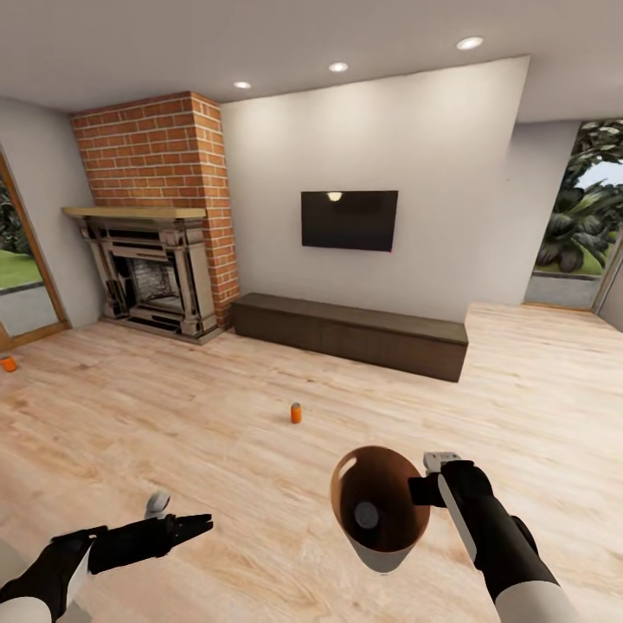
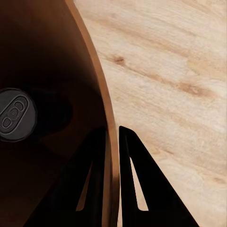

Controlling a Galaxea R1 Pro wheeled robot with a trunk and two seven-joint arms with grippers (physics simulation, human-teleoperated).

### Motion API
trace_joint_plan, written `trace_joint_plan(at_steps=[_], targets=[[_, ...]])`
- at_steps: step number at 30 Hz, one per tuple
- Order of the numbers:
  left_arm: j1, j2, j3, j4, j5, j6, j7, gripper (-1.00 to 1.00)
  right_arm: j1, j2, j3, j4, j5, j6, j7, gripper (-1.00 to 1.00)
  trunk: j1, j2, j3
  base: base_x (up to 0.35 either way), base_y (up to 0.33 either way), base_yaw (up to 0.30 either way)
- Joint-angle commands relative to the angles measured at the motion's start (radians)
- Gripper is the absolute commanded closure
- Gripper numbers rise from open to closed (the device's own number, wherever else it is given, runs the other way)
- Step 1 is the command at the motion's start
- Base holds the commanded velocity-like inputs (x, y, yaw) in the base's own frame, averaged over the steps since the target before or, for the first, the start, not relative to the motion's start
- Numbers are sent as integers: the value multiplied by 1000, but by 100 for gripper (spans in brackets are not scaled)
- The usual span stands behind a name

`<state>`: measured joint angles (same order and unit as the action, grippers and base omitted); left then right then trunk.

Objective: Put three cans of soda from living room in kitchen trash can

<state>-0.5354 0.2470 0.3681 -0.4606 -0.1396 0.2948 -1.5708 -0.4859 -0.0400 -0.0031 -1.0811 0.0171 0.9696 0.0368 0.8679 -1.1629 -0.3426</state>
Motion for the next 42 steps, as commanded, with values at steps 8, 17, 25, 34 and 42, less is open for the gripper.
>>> trace_joint_plan(at_steps=[8,17,25,34,42], targets=[[0,0,0,0,0,0,0,-100,0,0,-1,1,-16,0,6,100,0,0,0,344,0,-174],[0,0,0,0,0,0,0,-100,0,0,0,1,-16,0,6,100,0,0,0,344,0,-231],[0,0,0,0,0,1,0,-100,0,0,0,1,-16,0,6,100,0,0,0,344,0,-20],[0,0,0,-1,0,1,0,-100,0,0,0,1,-16,0,6,100,0,0,0,344,0,-1],[0,0,0,-1,0,1,0,-100,0,0,0,1,-15,0,6,100,0,0,0,344,0,0]])
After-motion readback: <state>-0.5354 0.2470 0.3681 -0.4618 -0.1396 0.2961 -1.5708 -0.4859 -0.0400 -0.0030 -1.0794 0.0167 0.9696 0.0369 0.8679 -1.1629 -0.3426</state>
